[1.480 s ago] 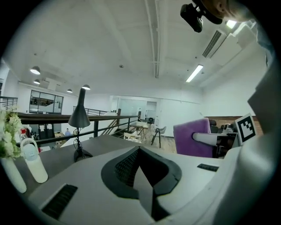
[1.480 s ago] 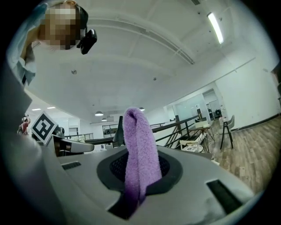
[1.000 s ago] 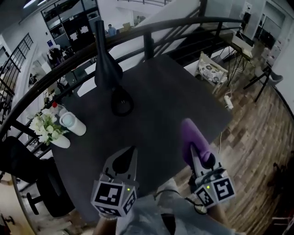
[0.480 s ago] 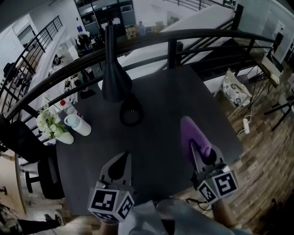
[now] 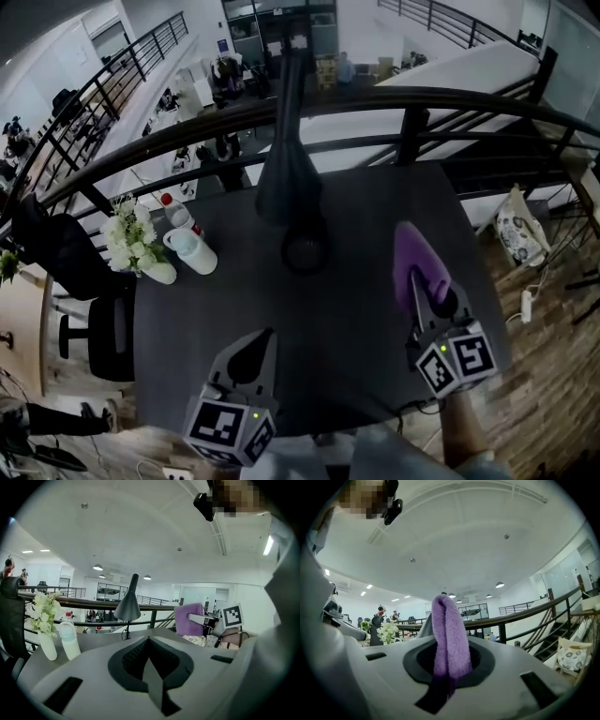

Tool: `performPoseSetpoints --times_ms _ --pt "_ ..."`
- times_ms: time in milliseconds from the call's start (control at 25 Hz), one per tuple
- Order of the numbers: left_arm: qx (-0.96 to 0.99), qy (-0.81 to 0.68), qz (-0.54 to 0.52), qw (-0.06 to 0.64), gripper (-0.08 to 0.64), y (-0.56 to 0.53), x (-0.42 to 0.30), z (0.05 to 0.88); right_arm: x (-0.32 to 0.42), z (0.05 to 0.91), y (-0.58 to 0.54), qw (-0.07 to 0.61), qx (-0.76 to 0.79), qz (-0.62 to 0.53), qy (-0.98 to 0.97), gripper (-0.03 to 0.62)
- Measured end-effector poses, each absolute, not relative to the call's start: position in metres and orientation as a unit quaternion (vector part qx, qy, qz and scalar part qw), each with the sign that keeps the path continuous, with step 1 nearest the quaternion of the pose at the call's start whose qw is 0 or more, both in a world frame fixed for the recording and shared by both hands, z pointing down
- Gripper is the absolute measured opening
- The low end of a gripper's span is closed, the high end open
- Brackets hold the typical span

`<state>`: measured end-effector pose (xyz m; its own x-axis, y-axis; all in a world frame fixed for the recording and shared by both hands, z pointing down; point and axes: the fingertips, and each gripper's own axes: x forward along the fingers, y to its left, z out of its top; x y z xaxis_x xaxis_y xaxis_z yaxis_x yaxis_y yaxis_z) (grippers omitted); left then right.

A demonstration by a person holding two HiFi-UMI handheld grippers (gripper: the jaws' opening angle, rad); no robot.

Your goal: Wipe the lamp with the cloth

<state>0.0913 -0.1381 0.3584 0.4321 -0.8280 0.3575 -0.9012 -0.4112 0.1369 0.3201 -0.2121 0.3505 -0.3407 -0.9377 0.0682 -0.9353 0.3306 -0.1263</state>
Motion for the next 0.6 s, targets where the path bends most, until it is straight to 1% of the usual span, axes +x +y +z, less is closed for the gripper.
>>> performPoseSetpoints --times_ms 360,600 --pt "0.834 -0.519 0.112 0.153 0.000 -0.160 0.067 0.353 0.284 0.304 -0.296 0.020 -0.566 0.003 0.824 0.051" --pt "0.830 -0.526 0.111 0.151 0.000 -0.156 0.051 0.353 0.249 0.293 -0.346 0.025 -0.556 0.038 0.830 0.051"
